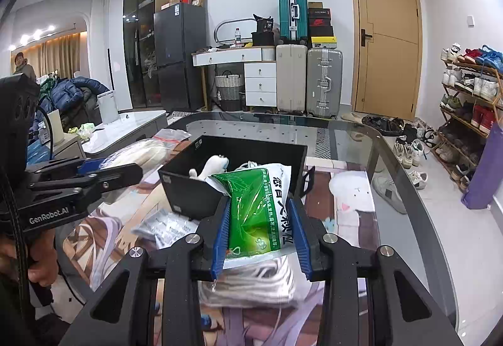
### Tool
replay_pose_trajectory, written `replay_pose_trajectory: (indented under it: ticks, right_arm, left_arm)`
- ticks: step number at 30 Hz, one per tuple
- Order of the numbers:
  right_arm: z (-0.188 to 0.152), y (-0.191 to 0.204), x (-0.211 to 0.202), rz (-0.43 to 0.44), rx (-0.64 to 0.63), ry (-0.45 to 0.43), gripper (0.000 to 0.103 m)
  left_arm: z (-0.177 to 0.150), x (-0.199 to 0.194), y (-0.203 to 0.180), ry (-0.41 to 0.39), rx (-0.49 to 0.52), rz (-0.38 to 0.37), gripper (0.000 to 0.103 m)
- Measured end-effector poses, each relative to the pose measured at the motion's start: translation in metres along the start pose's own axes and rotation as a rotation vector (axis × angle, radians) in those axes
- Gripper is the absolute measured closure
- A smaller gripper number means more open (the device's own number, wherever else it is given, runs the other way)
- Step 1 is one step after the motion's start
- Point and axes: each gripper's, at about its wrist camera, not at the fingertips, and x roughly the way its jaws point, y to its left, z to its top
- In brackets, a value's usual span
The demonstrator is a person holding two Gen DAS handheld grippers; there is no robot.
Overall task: Organize soft objects
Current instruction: 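Carry the green pack and bagged rope over the black box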
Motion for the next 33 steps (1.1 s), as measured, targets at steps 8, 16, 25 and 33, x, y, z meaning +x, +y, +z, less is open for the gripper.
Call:
replay_pose_trajectory:
  ticks: [8,16,25,33]
  right_arm:
    - [0.021,-0.008,0.029,-0.011,0.013,0.049,0.067]
    - [0.039,-0.015,0.054,-0.012,0.006,0.069,0.067]
    - [0.051,-0.017,0.088,0.012,-0.011,0.109,0.067]
    - [0.056,-0.019,0.118,0.008,-0.034,0.143,0.067]
  left_arm:
    - [0.021,0.03,-0.002,0.051,0.041,0.013,0.068]
    - [0.033,0.054,-0.006,0.085,0.052,0.017,0.068]
    - [0.038,0.082,-0.002,0.113,0.051,0.026,0.067]
    - [0.038,0.1,-0.008,0.144,0.089,0.031,0.067]
